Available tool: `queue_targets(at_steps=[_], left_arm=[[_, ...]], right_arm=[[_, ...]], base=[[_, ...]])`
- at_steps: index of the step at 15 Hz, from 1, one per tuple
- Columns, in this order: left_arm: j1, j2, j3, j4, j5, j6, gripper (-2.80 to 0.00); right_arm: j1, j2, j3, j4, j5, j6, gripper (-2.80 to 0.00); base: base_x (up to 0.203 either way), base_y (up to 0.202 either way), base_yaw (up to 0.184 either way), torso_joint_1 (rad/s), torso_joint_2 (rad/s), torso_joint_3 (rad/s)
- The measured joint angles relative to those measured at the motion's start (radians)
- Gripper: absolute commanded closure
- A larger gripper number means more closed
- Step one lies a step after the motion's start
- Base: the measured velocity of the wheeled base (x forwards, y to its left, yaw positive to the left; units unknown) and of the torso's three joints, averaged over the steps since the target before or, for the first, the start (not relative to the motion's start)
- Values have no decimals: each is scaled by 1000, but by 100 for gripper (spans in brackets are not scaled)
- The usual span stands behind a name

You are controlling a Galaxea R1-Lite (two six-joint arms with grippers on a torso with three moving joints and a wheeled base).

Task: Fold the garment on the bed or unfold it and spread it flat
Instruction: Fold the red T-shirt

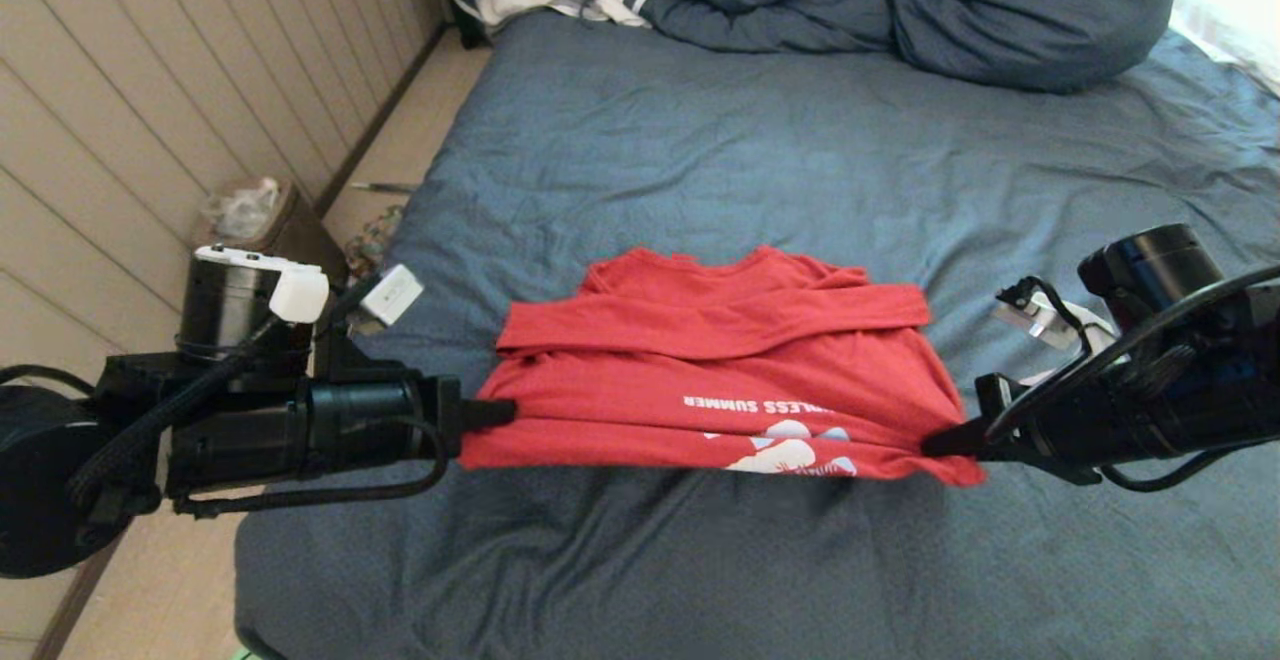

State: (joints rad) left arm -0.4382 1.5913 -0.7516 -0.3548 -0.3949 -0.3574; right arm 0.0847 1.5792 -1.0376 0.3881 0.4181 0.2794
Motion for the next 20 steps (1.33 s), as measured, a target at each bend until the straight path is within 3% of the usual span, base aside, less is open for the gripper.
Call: queue_targets(at_steps=[4, 5, 6, 7, 8, 16, 17, 18, 20], left_arm=[[-48, -17, 108, -101, 8, -15, 0], [-55, -17, 128, -120, 8, -24, 0], [-60, -16, 144, -132, 8, -39, 0], [-65, -17, 158, -144, 9, -51, 0], [-67, -17, 177, -154, 14, -53, -280], [-56, -78, 251, -191, 83, -44, -280], [-30, -89, 251, -193, 105, -42, -280], [0, -97, 244, -192, 115, -38, 0], [63, -109, 196, -176, 119, -22, 0]], right_arm=[[-1, -39, 81, -2, -2, -9, 0], [-1, -43, 94, -3, -2, -9, -19], [0, -46, 101, -3, -2, -9, -280], [0, -46, 107, -4, -1, -10, -280], [0, -47, 114, -6, -1, -10, -280], [-15, -86, 151, -29, -1, -50, -280], [-28, -93, 136, -29, 0, -50, -220], [-42, -97, 118, -29, 1, -49, 0], [-70, -105, 70, -27, 1, -49, 0]], base=[[0, 0, 0, 0, 0, 0], [0, 0, 0, 0, 0, 0], [0, 0, 0, 0, 0, 0], [0, 0, 0, 0, 0, 0], [0, 0, 0, 0, 0, 0], [0, 0, 0, 0, 0, 0], [0, 0, 0, 0, 0, 0], [0, 0, 0, 0, 0, 0], [0, 0, 0, 0, 0, 0]])
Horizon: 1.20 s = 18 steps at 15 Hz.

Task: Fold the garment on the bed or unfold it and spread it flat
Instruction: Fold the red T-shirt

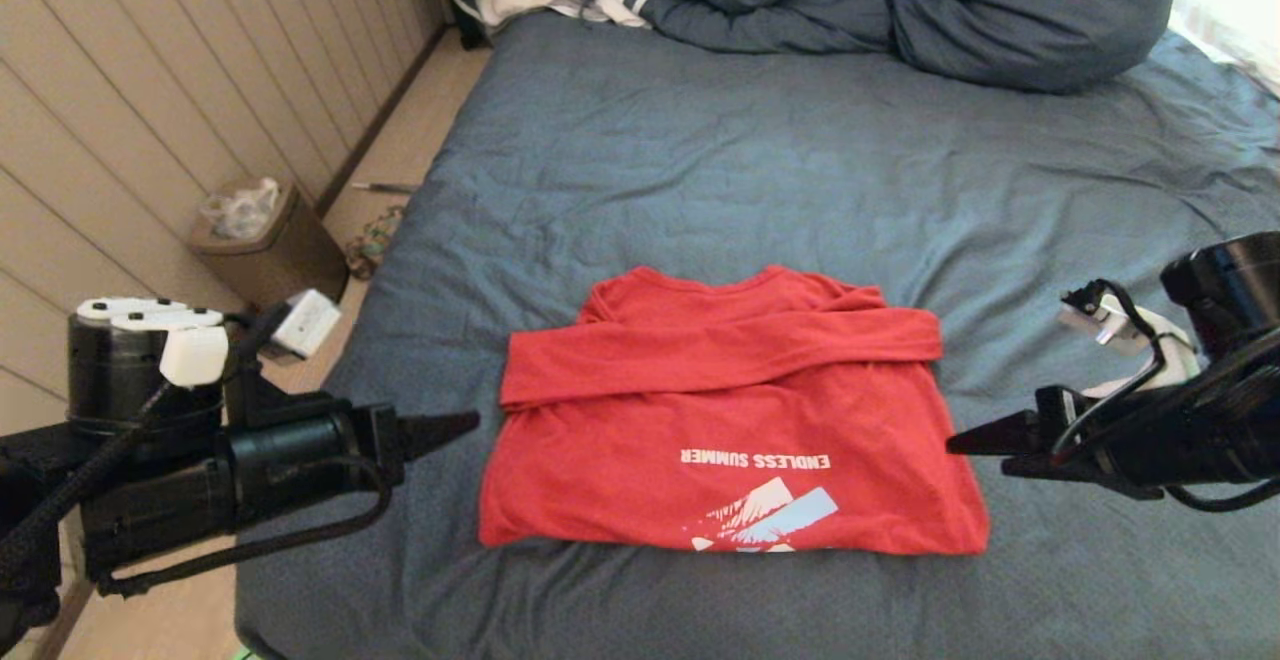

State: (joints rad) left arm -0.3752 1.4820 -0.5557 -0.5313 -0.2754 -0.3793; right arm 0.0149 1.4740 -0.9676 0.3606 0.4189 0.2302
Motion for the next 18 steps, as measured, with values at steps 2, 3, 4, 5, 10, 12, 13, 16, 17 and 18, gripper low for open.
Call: queue_targets(at_steps=[2, 3, 4, 5, 10, 12, 13, 16, 17, 18], left_arm=[[18, -1, -75, 65, 1, 18, 0], [13, 3, -125, 117, 0, 25, 0], [-4, 10, -177, 166, 1, 29, 0], [-30, 23, -229, 213, 3, 32, 0], [-201, 140, -332, 318, 13, 38, 0], [-232, 199, -355, 316, 39, 54, 0], [-252, 227, -372, 313, 55, 64, 0], [-297, 285, -410, 310, 86, 85, 0], [-300, 304, -417, 308, 96, 93, 0], [-302, 325, -420, 300, 111, 97, 0]], right_arm=[[-8, -3, -60, 0, 0, -1, 0], [-7, -3, -89, 0, 0, -2, 0], [-4, 1, -116, 0, -1, -2, 0], [-2, 11, -148, 0, 1, -4, 0], [2, 127, -320, 2, 0, -1, 0], [2, 181, -364, 1, 2, -2, 0], [2, 203, -377, 1, 7, -3, 0], [2, 238, -385, 1, 30, -3, 0], [1, 241, -384, 0, 30, -3, 0], [1, 242, -382, 1, 30, -2, 0]], base=[[0, 0, 0, 0, 0, 0], [0, 0, 0, 0, 0, 0], [0, 0, 0, 0, 0, 0], [0, 0, 0, 0, 0, 0], [0, 0, 0, 0, 0, 0], [0, 0, 0, 0, 0, 0], [0, 0, 0, 0, 0, 0], [0, 0, 0, 0, 0, 0], [0, 0, 0, 0, 0, 0], [0, 0, 0, 0, 0, 0]])
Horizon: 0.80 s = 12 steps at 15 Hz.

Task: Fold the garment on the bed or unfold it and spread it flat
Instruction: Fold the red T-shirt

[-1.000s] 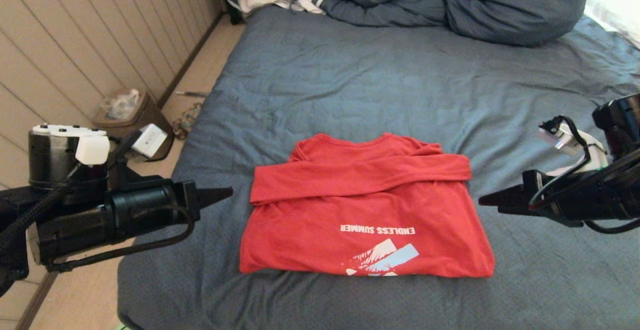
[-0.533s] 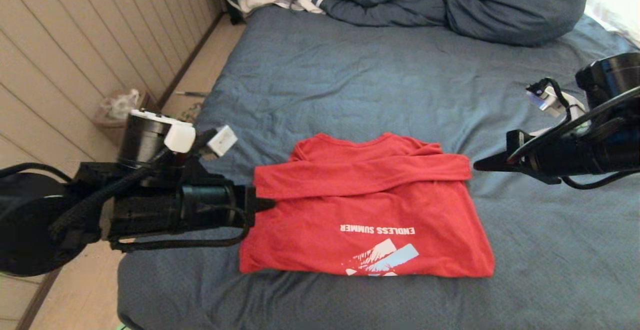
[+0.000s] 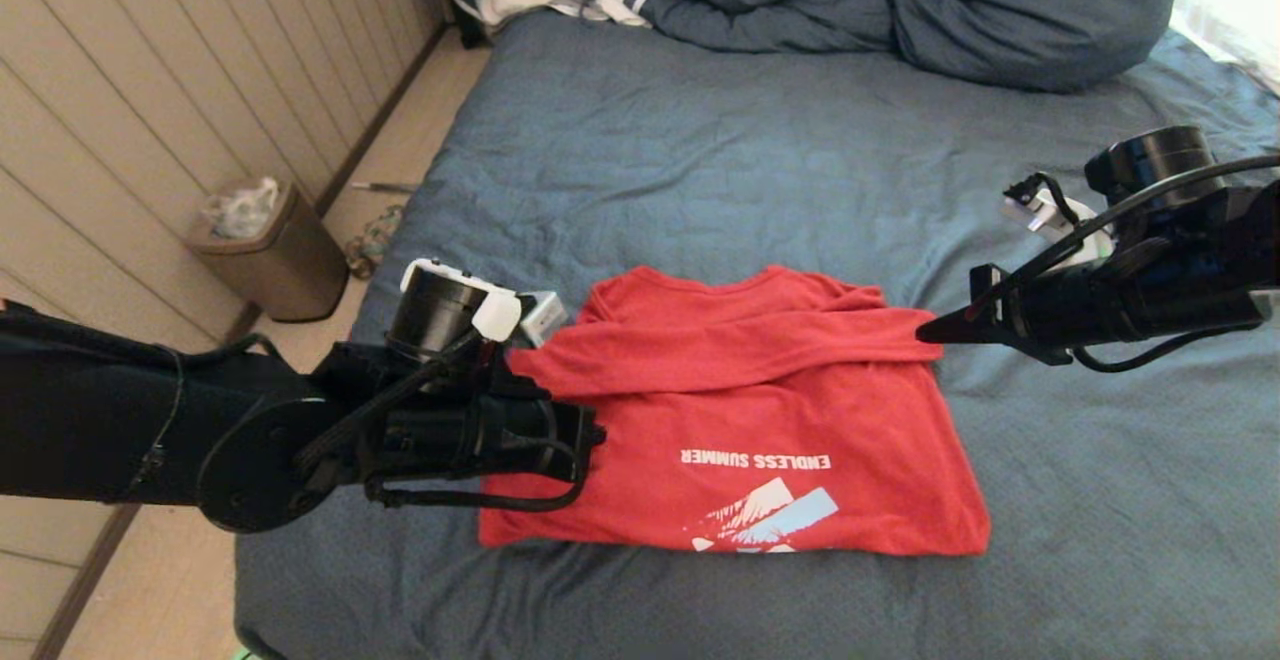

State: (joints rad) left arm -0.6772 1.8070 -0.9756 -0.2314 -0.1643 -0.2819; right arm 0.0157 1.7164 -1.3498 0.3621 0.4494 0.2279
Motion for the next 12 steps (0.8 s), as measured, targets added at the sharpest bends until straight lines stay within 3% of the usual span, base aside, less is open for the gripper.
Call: queue_targets(at_steps=[4, 12], left_arm=[[16, 81, -1, -104, 44, 1, 0], [81, 97, -78, -142, 52, 6, 0]], right_arm=[[-1, -13, 3, 6, 0, 2, 0], [13, -46, 11, 6, 0, 6, 0]], base=[[0, 0, 0, 0, 0, 0], [0, 0, 0, 0, 0, 0]])
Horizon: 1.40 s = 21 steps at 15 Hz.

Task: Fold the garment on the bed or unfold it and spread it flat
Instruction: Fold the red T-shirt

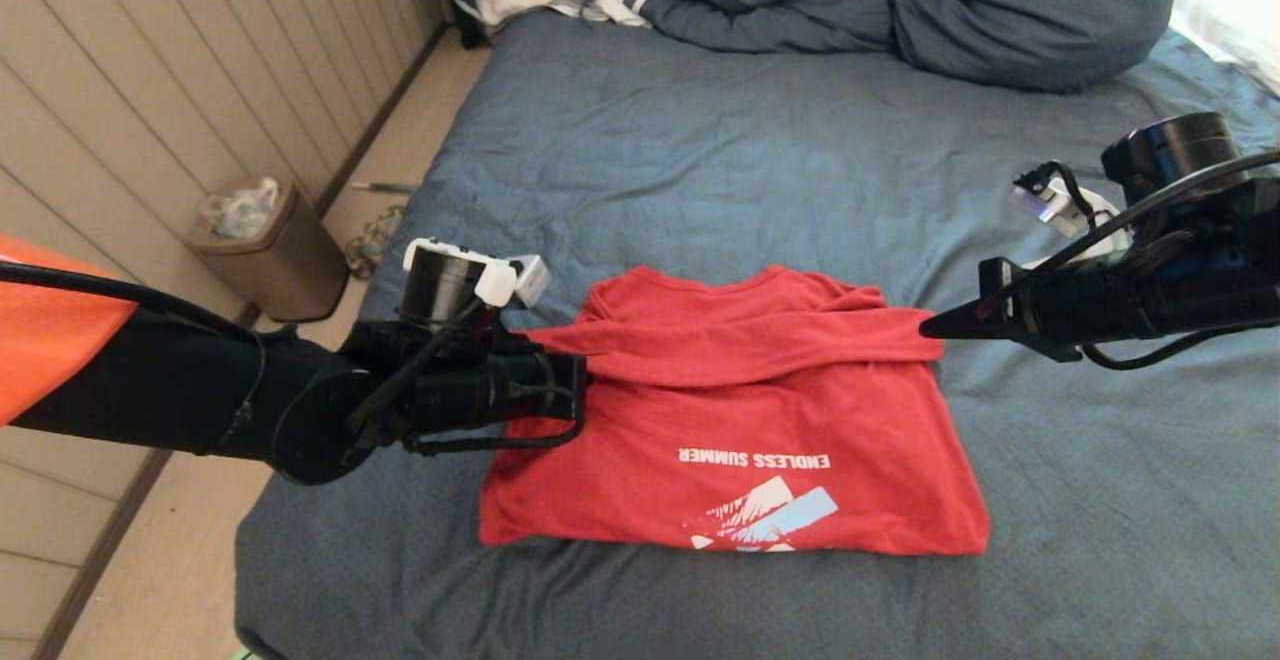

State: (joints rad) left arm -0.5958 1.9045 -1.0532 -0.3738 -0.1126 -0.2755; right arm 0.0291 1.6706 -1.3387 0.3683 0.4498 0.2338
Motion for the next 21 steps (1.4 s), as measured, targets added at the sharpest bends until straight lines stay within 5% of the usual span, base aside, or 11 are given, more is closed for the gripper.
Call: queue_targets(at_steps=[8, 15, 21], left_arm=[[74, 107, -191, -36, 0, -19, 0], [130, 201, -422, -17, 117, -74, 0], [130, 195, -497, 57, 124, -73, 0]], right_arm=[[-1, -36, 28, -5, 0, -3, 0], [1, -108, 75, -7, 1, -2, 0], [1, -90, 76, -8, 0, 2, 0]], base=[[0, 0, 0, 0, 0, 0], [0, 0, 0, 0, 0, 0], [0, 0, 0, 0, 0, 0]])
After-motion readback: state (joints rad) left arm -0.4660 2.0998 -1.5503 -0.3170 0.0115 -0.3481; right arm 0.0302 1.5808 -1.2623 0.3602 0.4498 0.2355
